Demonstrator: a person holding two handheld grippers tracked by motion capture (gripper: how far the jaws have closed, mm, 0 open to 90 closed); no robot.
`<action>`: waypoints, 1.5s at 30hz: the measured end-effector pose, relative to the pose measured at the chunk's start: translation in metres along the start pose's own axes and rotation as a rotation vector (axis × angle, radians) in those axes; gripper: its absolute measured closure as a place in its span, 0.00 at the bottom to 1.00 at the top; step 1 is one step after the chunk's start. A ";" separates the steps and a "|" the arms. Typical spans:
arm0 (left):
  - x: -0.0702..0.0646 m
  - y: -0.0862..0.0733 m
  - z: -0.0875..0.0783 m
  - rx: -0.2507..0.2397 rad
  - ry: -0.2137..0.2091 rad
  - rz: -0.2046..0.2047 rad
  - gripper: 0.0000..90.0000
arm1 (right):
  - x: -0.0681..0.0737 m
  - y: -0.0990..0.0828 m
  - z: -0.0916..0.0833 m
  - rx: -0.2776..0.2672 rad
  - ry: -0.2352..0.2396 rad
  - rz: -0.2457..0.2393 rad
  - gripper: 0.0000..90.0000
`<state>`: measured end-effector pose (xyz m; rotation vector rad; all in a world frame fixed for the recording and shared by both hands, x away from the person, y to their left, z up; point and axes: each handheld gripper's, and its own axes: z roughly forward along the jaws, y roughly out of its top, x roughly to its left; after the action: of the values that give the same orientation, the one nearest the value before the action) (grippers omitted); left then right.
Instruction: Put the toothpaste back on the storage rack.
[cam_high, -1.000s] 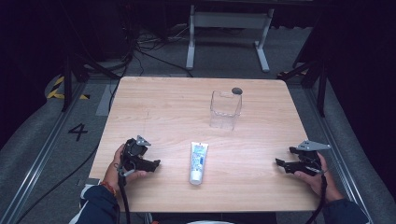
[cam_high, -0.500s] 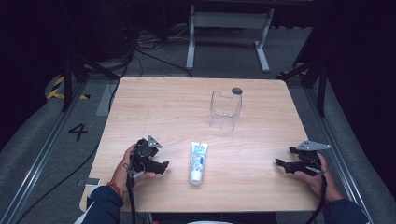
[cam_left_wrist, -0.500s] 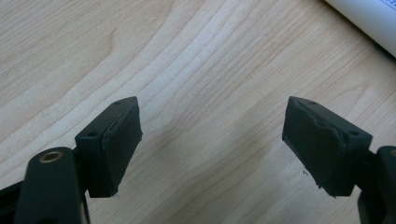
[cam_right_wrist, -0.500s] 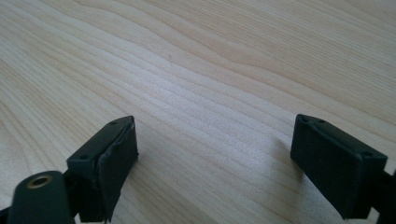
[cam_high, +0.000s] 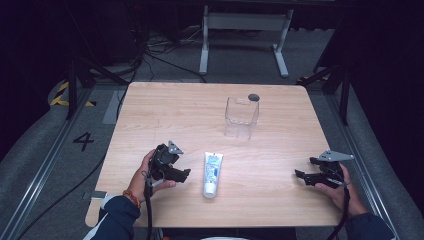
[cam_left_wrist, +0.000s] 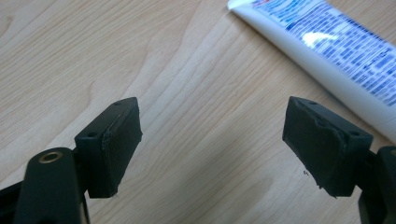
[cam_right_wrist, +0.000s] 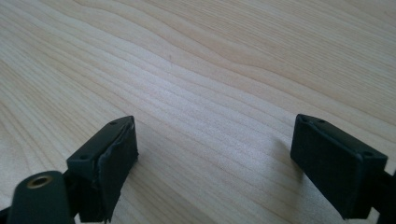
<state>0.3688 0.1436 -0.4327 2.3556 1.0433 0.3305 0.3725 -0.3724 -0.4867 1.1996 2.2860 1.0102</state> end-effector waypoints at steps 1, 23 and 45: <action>-0.003 0.004 0.001 -0.007 -0.005 0.004 0.22 | 0.000 0.000 0.000 0.000 0.000 0.000 0.16; -0.035 0.034 0.019 0.003 -0.047 -0.044 0.23 | 0.000 0.000 0.000 0.000 0.000 0.000 0.16; -0.049 0.049 0.045 0.045 -0.115 -0.109 0.23 | 0.000 0.000 0.000 0.000 0.000 -0.001 0.16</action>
<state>0.3851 0.0628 -0.4427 2.3159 1.1288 0.1305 0.3725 -0.3724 -0.4867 1.1983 2.2861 1.0099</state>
